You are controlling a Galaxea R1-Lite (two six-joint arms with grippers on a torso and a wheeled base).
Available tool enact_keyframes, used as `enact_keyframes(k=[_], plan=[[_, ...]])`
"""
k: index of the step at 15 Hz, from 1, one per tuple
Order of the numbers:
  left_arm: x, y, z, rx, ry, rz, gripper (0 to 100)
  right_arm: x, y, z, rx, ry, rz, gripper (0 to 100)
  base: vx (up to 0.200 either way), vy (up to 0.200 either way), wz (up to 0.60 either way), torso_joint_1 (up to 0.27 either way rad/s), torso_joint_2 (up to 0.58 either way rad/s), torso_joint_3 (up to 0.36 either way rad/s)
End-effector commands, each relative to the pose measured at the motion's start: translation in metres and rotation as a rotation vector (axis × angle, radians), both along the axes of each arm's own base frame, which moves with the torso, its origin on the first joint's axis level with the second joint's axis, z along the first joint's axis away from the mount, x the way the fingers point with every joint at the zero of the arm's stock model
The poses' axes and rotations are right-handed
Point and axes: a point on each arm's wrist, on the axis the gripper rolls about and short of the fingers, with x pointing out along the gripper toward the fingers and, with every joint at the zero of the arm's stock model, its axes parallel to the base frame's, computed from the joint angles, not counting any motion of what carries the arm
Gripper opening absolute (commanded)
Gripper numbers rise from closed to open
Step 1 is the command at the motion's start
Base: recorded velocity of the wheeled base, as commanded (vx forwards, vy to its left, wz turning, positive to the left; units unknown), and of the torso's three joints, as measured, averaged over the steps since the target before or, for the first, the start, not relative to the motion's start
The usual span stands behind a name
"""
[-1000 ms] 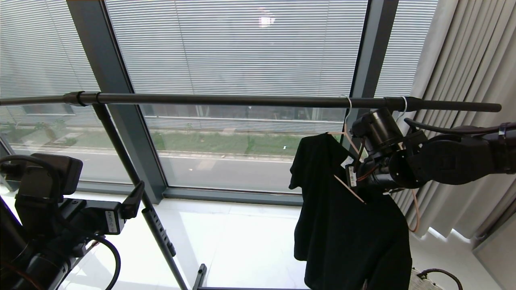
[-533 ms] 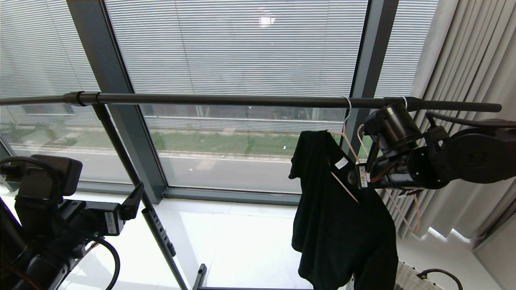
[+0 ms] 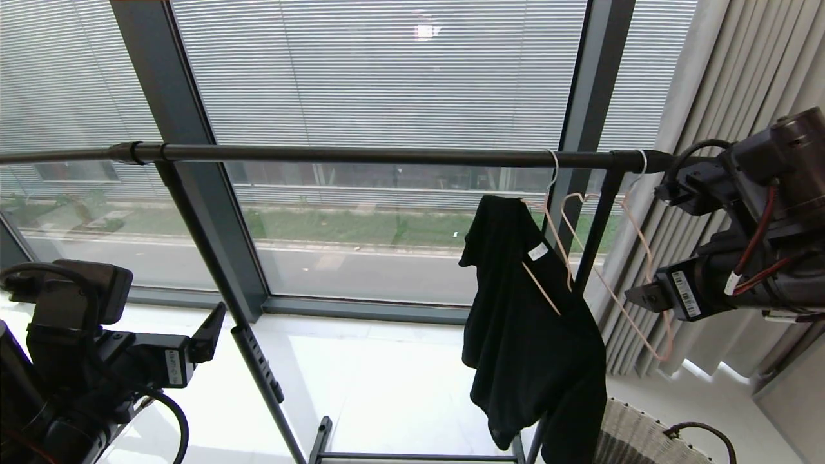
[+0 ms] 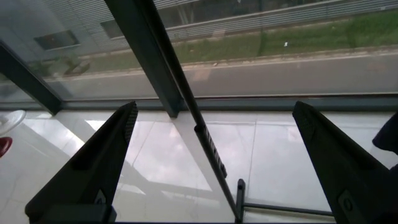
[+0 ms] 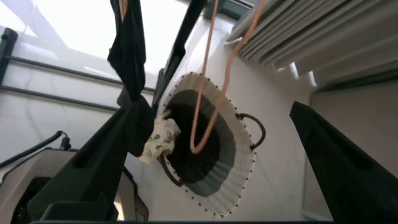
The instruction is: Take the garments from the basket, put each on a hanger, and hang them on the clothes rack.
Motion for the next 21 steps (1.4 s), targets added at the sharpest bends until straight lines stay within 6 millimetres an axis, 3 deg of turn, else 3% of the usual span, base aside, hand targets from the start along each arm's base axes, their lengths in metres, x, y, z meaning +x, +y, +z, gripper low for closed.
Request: enact_keyframes(k=[1,8,15,21], plan=[[0.002,0.004,0.002,-0.003,-0.009,0.028,100,-0.011,-0.009,0.005,0.017,-0.038,0.005,100,-0.200,0.000,0.00,-0.002,0.00,0.002],[0.000,0.014,0.003,-0.006,-0.019,0.088,100,-0.016,-0.012,0.000,0.011,-0.073,0.029,100,-0.200,0.000,0.00,-0.002,0.00,0.004],[0.008,0.031,0.001,-0.003,-0.001,0.175,100,-0.029,-0.021,-0.029,-0.076,-0.167,0.132,100,0.000,0.000,0.00,0.000,0.00,0.000],[0.006,0.031,0.000,-0.003,0.000,0.177,100,-0.030,-0.021,-0.028,-0.076,-0.171,0.133,100,0.000,0.000,0.00,-0.192,0.44,0.236]])
